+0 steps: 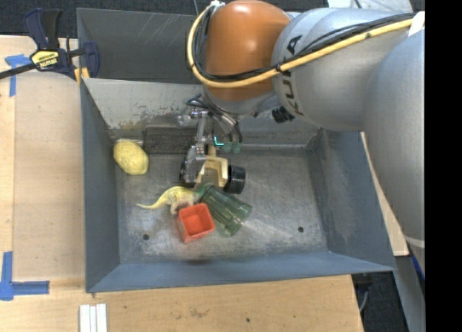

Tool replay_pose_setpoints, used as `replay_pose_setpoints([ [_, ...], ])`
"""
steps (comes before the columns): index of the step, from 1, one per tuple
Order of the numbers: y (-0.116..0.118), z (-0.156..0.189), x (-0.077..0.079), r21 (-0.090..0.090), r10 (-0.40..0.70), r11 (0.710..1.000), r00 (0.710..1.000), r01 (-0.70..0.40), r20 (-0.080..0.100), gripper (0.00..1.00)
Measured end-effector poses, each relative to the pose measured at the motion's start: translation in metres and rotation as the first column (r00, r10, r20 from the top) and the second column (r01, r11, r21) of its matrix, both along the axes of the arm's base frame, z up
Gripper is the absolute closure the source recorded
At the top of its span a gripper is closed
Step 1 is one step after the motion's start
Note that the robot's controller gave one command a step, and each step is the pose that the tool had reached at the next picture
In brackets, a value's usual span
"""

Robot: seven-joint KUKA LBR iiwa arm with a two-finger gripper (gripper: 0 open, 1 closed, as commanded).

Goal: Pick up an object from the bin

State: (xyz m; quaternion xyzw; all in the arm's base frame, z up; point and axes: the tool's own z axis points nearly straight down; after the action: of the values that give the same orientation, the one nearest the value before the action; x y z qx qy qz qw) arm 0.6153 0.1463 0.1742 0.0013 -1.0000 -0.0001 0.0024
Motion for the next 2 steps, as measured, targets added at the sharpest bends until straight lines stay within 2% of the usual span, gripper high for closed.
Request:
replay_pose_setpoints([
  [1, -0.001, 0.005, 0.002, 0.001, -0.002, 1.0, 1.0, 0.002, 0.008, 0.0],
  [2, 0.023, -0.078, -0.025, 0.0, -0.282, 0.959, 0.959, 0.282, 0.005, 1.0],
])
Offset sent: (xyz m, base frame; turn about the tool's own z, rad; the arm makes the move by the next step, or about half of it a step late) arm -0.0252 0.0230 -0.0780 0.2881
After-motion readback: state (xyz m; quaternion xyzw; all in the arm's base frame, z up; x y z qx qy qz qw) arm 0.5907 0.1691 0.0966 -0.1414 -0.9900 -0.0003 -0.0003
